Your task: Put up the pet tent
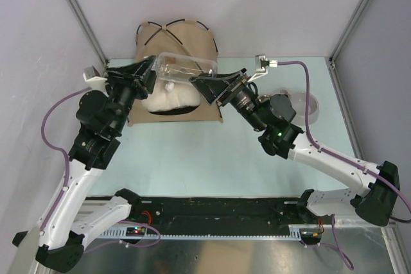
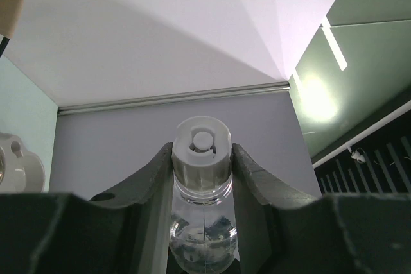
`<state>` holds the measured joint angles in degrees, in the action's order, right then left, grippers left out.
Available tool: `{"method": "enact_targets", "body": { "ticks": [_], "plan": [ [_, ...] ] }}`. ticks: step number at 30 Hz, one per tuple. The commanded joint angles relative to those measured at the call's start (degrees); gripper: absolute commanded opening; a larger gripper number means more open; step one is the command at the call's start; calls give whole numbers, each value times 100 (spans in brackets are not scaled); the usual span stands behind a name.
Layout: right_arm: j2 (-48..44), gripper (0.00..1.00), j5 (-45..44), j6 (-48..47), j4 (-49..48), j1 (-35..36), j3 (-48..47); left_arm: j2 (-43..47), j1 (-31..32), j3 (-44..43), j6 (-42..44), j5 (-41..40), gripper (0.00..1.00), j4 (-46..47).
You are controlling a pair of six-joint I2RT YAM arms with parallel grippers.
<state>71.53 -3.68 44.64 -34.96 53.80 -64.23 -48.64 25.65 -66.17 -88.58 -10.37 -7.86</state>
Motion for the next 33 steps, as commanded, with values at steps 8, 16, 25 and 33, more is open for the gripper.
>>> {"method": "enact_targets", "body": {
  "ticks": [8,16,25,33],
  "plan": [
    [91,86,-614,-437,-208,65,-342,233,-7,204,-203,-115,0,219],
    [138,54,-624,-499,682,164,-747,157,-5,145,-156,-20,8,217],
    [-99,47,-976,-867,2051,-82,-1237,411,-5,273,613,-341,91,128],
    [-816,42,-2115,-1560,3785,-679,-1314,984,-4,623,2569,-1044,100,-768]
  ]
}}
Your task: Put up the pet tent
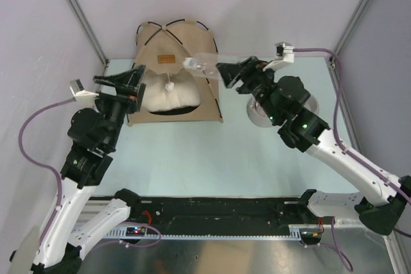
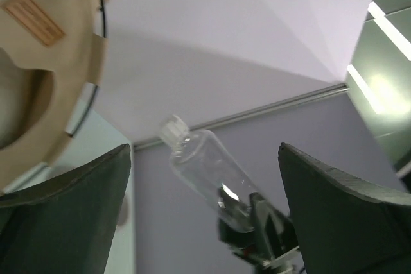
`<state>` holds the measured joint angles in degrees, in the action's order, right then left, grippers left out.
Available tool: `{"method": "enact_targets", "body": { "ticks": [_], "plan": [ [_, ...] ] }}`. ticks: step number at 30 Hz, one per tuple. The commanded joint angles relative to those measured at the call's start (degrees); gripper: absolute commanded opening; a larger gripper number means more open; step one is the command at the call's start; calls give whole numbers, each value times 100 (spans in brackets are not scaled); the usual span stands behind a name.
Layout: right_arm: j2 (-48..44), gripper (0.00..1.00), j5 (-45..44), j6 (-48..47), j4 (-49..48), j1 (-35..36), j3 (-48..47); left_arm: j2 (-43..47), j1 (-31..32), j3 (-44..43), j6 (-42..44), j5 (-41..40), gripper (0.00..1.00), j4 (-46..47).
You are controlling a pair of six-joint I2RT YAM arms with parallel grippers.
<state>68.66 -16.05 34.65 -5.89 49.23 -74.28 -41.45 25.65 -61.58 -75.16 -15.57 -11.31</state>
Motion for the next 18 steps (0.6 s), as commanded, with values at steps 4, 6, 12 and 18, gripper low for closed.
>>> {"method": "enact_targets", "body": {
  "ticks": [4,6,12,18],
  "plan": [
    [-782,43,-1365,-833,1748,-769,-355,384,-7,378,1857,-450,100,-619],
    [-847,43,-1534,-911,2166,-1092,-382,399,-7,417,2122,-322,100,-669],
    [-588,42,-1545,-749,3294,-2312,-515,362,-5,453,2765,18,100,-757],
    [404,40,-967,-854,3914,-3251,-855,252,-8,470,2986,243,100,-864]
  ]
}}
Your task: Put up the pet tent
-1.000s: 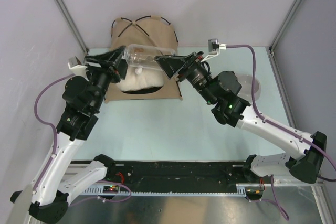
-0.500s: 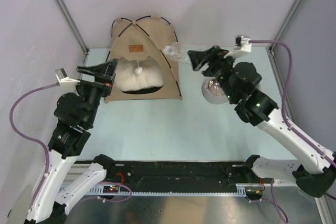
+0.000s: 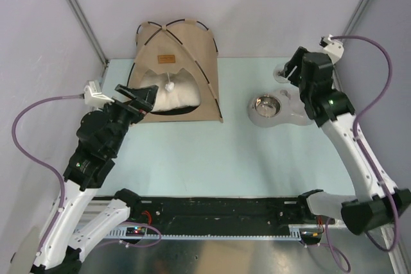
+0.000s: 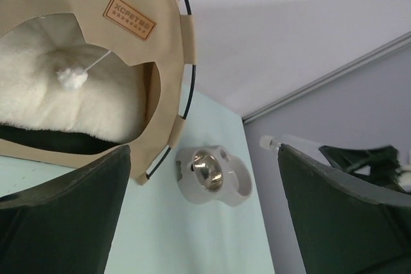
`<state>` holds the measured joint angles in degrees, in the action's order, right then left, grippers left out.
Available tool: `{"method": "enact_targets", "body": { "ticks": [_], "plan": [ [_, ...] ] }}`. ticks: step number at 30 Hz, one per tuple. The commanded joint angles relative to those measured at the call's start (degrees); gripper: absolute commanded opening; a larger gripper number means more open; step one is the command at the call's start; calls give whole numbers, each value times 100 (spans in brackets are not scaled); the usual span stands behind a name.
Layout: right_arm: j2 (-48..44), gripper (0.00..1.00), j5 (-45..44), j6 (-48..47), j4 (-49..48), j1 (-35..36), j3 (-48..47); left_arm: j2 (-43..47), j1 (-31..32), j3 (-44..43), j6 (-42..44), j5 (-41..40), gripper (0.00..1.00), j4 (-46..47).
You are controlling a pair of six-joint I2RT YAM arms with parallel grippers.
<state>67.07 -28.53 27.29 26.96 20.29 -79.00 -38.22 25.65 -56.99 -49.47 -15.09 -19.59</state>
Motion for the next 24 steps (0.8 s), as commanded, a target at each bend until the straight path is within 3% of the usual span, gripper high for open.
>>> {"method": "enact_targets", "body": {
  "ticks": [1,8,24],
  "plan": [
    [782,38,253,-171,715,-420,-482,-63,-3,25,367,175,100,-58],
    [1976,33,243,-481,1176,-786,-1199,279,-15,125,290,-345,100,-74],
    [3032,31,-44,-1039,333,-929,-1353,420,-16,137,409,-468,100,-107]
  ]
}}
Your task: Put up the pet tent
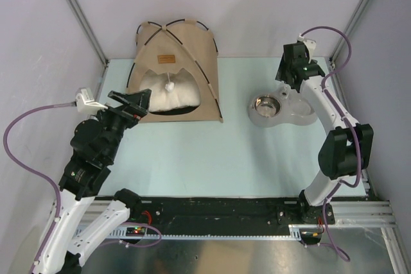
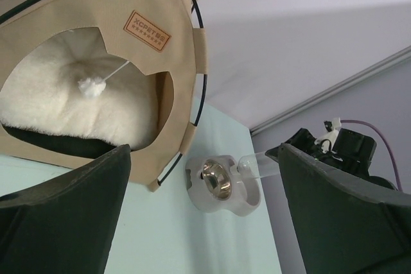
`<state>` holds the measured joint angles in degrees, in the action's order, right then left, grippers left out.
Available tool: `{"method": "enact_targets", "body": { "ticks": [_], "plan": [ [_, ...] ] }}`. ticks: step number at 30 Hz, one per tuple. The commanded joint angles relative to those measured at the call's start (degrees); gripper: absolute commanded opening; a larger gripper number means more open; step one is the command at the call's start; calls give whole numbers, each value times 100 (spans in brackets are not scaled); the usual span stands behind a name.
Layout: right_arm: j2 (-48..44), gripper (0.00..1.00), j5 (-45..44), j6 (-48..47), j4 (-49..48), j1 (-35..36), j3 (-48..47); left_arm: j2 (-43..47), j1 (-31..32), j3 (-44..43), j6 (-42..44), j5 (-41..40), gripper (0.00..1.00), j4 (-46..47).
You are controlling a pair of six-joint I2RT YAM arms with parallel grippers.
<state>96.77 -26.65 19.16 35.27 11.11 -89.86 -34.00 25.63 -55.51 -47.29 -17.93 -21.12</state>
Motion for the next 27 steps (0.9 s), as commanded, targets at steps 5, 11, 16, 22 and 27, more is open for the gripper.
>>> {"method": "enact_targets", "body": {
  "ticks": [5,11,16,22,27],
  "plan": [
    [182,30,-361,-458,-797,-17,-305,-43,-18,-22,185,-179,100,43],
    [413,30,-369,-513,-928,-26,-377,-40,-7,-18,176,-195,100,38],
    [531,29,-298,-441,-744,-6,-411,13,-9,1,176,-216,100,18],
    [538,29,-175,-326,-438,7,-444,46,-13,35,147,-225,100,-4],
    [575,29,24,-338,-259,6,-568,30,-14,44,134,-197,100,-9]
  ]
}}
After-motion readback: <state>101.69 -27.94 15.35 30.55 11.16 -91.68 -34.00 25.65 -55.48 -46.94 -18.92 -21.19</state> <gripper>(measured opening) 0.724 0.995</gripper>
